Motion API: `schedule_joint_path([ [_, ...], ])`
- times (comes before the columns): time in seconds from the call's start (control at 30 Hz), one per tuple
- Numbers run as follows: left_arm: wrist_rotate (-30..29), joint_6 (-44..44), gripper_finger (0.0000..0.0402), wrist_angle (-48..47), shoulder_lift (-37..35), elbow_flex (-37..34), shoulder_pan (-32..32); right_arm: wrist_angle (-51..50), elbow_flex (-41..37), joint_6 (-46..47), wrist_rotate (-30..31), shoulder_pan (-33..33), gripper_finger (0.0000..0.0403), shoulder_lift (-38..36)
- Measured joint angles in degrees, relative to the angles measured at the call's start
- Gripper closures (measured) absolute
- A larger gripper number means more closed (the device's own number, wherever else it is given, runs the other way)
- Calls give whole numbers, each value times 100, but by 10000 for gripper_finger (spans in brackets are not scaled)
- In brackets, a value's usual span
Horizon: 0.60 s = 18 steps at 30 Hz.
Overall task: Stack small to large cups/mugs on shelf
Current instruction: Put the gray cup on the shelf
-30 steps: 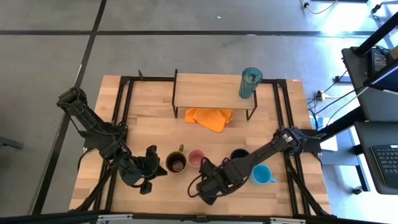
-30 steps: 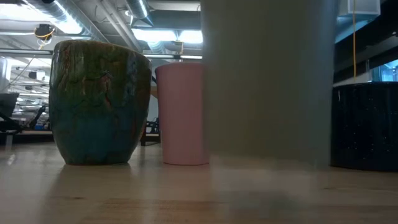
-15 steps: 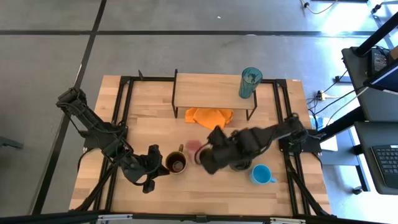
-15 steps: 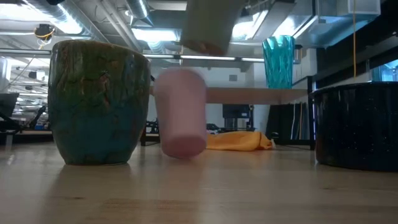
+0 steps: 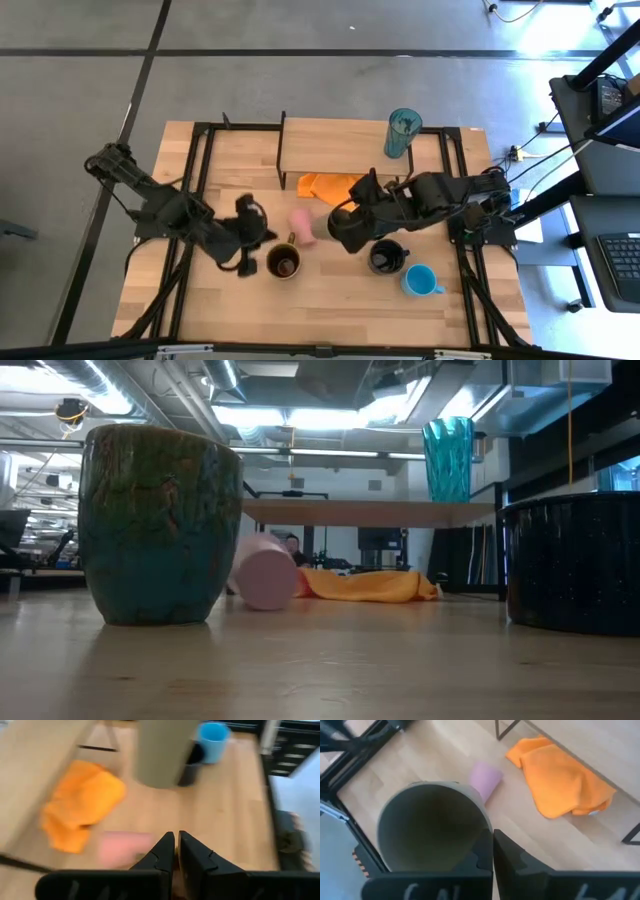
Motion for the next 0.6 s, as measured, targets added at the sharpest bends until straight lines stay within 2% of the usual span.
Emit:
schedule_joint_path([
  [0.13, -46, 344, 383, -168, 1, 58, 520, 0, 0, -368, 18, -196, 403, -30],
  [0.23, 145, 749, 383, -51, 1, 58, 972, 0, -2, -596, -121, -370, 403, -24],
  [0.3, 454, 1156, 383, 192, 1, 58, 1358, 0, -2, -708, -164, -483, 403, -24],
  [0.43, 1473, 1805, 383, 853, -12, 58, 2207, 2, -2, -1086, -219, -814, 403, -45],
  [0.6, 1991, 2175, 383, 1124, 34, 57, 3390, 3, -4, -1757, -212, -1405, 403, -173],
])
